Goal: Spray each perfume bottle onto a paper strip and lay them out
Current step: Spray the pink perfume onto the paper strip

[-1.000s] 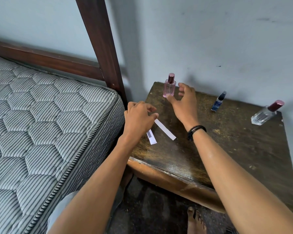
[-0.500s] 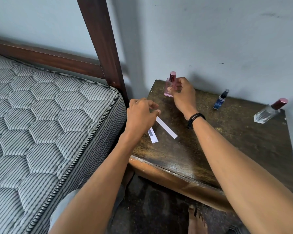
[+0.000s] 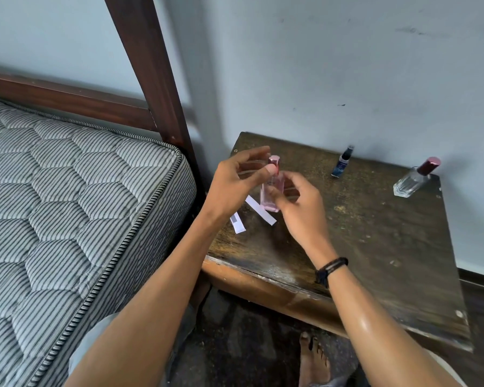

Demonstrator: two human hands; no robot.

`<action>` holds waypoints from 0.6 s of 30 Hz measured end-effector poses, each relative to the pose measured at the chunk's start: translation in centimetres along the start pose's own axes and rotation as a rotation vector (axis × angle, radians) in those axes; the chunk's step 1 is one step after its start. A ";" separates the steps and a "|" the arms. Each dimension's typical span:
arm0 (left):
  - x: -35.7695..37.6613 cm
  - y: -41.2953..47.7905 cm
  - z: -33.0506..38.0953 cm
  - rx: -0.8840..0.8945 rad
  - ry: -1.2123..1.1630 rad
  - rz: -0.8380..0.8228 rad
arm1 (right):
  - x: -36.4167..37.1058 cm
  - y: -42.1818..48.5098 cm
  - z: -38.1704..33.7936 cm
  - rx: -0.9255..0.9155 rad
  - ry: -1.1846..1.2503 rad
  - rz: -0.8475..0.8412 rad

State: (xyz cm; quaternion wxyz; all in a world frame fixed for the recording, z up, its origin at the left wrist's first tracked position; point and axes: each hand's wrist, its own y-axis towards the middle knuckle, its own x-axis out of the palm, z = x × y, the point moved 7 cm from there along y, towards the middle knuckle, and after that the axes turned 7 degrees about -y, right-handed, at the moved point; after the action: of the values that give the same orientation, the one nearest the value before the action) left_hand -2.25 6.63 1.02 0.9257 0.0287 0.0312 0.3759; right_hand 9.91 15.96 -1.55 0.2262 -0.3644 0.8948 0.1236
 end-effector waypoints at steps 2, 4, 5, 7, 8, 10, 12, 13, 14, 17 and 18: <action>0.4 -0.1 -0.1 -0.016 -0.035 -0.008 | 0.0 -0.7 0.3 -0.021 -0.024 -0.002; 0.5 -0.1 -0.2 -0.010 -0.024 -0.010 | 0.1 -1.2 0.6 -0.027 -0.035 0.000; 0.5 -0.1 -0.2 -0.009 -0.020 -0.014 | 0.1 -1.3 0.6 -0.031 -0.031 0.000; 0.5 -0.2 -0.4 -0.020 -0.027 -0.009 | 0.1 -1.3 0.5 -0.051 -0.046 0.001; 0.5 -0.2 -0.5 -0.027 -0.037 -0.005 | 0.0 -1.2 0.4 -0.059 -0.058 -0.002; 0.4 -0.2 -0.4 -0.028 -0.058 0.001 | -0.1 -0.9 0.2 -0.069 -0.058 -0.017; 0.3 -0.1 -0.4 -0.026 -0.073 0.012 | -0.2 -0.6 0.1 -0.079 -0.046 -0.029; 0.2 -0.1 -0.4 -0.026 -0.081 0.018 | -0.2 -0.6 0.2 -0.081 -0.047 -0.033; 0.2 -0.1 -0.4 -0.026 -0.086 0.024 | -0.3 -0.6 0.2 -0.083 -0.049 -0.038; 0.3 -0.1 -0.3 -0.036 -0.118 0.032 | -0.3 -0.6 0.4 -0.098 -0.082 -0.046; 0.2 -0.1 -0.3 -0.039 -0.129 0.043 | -0.3 -0.7 0.4 -0.107 -0.092 -0.047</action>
State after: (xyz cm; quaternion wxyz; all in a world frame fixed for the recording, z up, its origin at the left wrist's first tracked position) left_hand -2.07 6.74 0.66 0.9178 0.0355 -0.0364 0.3937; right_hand 10.71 15.81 -1.79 0.2500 -0.3910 0.8668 0.1823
